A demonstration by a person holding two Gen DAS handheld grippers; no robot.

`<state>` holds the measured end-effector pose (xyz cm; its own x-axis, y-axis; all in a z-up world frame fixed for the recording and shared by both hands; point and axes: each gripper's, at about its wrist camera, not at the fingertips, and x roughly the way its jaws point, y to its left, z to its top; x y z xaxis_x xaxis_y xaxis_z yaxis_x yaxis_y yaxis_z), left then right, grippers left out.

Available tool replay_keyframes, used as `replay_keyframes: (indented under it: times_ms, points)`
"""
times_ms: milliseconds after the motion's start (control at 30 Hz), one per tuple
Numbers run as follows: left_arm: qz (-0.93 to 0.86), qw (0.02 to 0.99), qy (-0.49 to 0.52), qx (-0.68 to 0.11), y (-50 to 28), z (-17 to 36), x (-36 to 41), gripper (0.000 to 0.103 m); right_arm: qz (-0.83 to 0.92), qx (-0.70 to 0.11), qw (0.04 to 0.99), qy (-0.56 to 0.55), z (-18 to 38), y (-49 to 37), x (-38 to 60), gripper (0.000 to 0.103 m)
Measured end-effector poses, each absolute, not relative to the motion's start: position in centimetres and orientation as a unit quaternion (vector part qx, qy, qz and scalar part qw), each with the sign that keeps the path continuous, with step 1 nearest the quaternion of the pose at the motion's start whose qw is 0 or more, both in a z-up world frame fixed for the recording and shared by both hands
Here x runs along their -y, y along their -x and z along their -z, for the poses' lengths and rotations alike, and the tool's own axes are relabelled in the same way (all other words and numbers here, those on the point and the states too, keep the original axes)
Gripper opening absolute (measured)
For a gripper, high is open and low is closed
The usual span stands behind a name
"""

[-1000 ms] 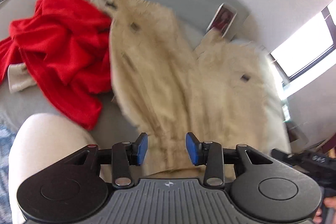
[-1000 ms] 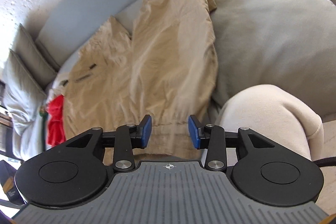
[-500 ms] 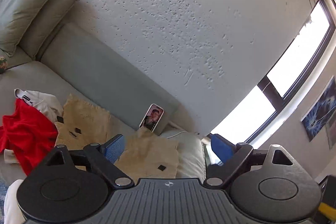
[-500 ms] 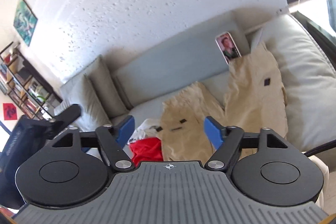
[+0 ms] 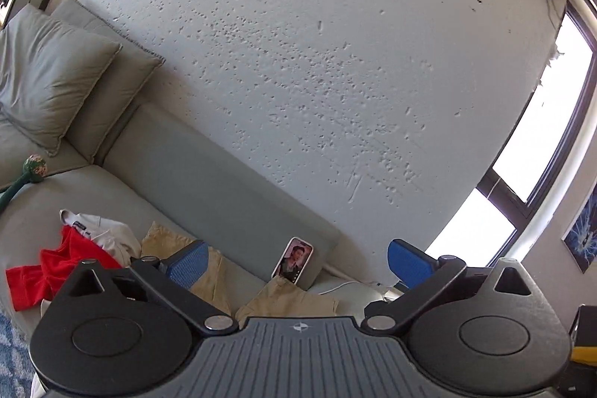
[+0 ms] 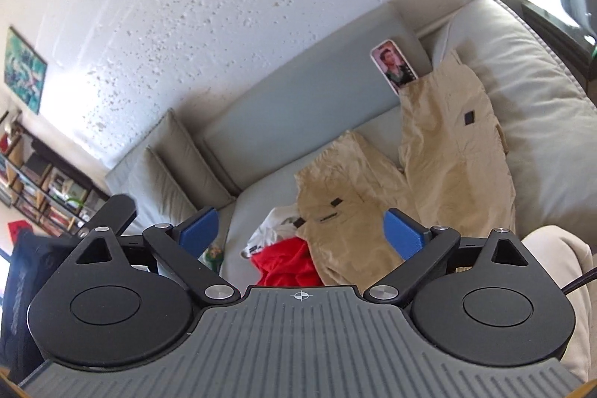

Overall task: Fold clothes
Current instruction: 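Withdraw both open tools above the flattened trousers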

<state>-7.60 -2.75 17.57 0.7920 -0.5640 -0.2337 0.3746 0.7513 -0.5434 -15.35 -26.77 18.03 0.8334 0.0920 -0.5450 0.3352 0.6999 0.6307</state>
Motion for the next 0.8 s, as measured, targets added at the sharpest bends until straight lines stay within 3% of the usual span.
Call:
replay_keyframes:
  times_ms: [600,800]
  points:
    - [0.243,0.930,0.223,-0.163,8.3,-16.6,2.1,0.102,0.111,-0.259,0.877,-0.389,-18.4,16.4,29.2,0.097]
    - [0.133,0.928,0.266,-0.225,2.4,-13.3,-1.5,0.102,0.066,-0.252,0.892,-0.368,-19.6,17.1,26.4,0.099]
